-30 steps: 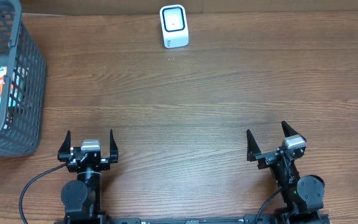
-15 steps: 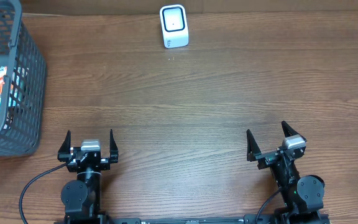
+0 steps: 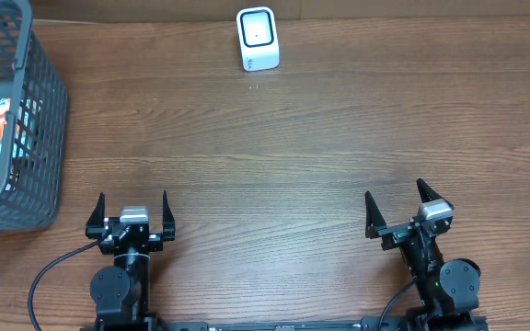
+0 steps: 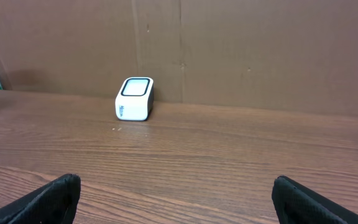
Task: Scan the item barcode
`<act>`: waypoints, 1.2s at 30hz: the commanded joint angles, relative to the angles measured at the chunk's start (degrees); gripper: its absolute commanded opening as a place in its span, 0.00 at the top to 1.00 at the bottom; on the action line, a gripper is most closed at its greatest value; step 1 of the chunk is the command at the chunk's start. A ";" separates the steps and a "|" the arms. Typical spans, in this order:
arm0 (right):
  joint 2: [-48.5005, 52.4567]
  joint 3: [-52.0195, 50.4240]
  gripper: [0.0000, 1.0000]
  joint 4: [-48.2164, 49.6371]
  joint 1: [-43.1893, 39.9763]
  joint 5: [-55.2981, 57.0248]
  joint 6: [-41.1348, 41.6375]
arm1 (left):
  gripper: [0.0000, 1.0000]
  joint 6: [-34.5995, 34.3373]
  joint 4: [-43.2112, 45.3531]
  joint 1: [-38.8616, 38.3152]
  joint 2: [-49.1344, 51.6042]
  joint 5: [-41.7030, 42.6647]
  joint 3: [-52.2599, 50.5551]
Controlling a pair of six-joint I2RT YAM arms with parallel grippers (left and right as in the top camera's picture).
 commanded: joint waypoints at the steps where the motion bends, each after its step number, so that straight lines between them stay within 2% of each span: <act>1: -0.46 -0.59 0.00 0.31 -0.33 -0.33 -0.31 | 0.00 0.90 0.15 -0.46 -0.59 -0.55 -0.20; 9: -0.46 -0.59 0.00 0.31 -0.33 -0.33 -0.31 | 0.00 0.96 0.15 -0.46 -0.59 -0.55 -0.20; 13: -0.46 -0.59 0.00 0.31 -0.33 -0.33 -0.31 | 0.00 4.63 0.26 -0.35 -0.59 -1.99 -0.20; 23: -0.46 -0.59 0.00 0.31 -0.33 -0.33 -0.31 | 0.00 4.37 1.01 -0.35 -0.59 -0.35 -0.20; 27: -0.46 -0.59 0.00 0.31 -0.33 -0.33 -0.31 | 0.00 1.90 0.33 -0.37 -0.59 8.57 -0.20; 32: -0.46 -0.59 0.00 0.31 -0.33 -0.33 -0.31 | 0.00 -8.98 0.39 -0.37 -0.55 8.87 -0.17; 36: -0.46 -0.59 0.00 0.31 -0.33 -0.33 -0.31 | 0.00 -10.47 0.46 -0.37 -0.55 8.90 -0.17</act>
